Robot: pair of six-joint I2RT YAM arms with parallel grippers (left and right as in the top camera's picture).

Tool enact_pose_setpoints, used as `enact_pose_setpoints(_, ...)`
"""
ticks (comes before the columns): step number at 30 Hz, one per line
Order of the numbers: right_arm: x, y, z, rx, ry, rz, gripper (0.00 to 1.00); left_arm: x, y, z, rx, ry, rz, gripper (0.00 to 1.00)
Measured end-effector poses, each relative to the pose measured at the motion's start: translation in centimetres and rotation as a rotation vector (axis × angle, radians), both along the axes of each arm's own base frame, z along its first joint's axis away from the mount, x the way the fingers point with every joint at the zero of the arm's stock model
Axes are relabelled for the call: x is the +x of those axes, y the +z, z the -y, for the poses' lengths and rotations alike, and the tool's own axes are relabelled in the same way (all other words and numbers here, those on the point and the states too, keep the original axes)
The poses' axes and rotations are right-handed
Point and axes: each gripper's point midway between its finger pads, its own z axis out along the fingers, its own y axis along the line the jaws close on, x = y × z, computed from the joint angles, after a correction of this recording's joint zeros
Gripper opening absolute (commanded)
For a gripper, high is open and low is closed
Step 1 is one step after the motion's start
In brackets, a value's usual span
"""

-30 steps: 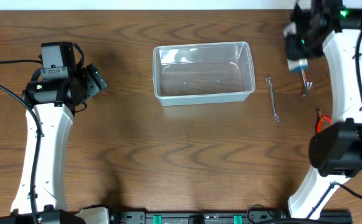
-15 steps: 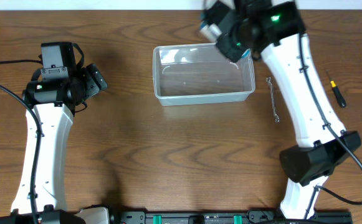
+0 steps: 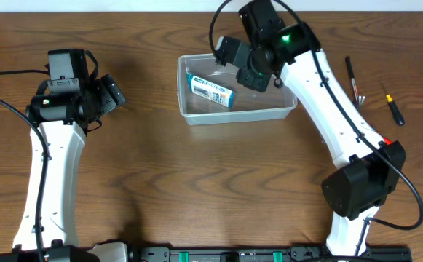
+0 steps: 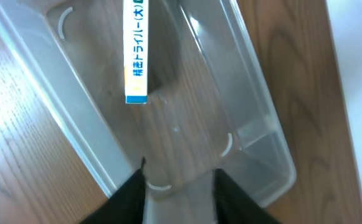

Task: Pack container
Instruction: 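Carry the box over the container and lower it inside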

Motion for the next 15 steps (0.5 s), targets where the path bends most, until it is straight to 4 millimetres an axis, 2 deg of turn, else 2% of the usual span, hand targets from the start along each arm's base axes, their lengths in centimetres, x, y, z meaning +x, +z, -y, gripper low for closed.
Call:
enact_pose_setpoints(1, 0.3, 0.0, -0.1, 0.01, -0.011, 0.009, 0.54, 0.0, 0.0, 0.0, 0.0, 0.0, 0.0, 0.98)
enact_pose_setpoints(6, 1.0, 0.4, -0.5, 0.068, -0.104, 0.022, 0.71, 0.0, 0.0, 0.0, 0.0, 0.0, 0.0, 0.98)
enact_pose_setpoints(11, 0.4, 0.3, -1.1, 0.118, -0.129, -0.021, 0.73, 0.0, 0.0, 0.0, 0.0, 0.0, 0.0, 0.98)
enact_pose_setpoints(15, -0.5, 0.4, -2.5, 0.193, -0.108, -0.074, 0.63, 0.0, 0.0, 0.0, 0.0, 0.0, 0.0, 0.98)
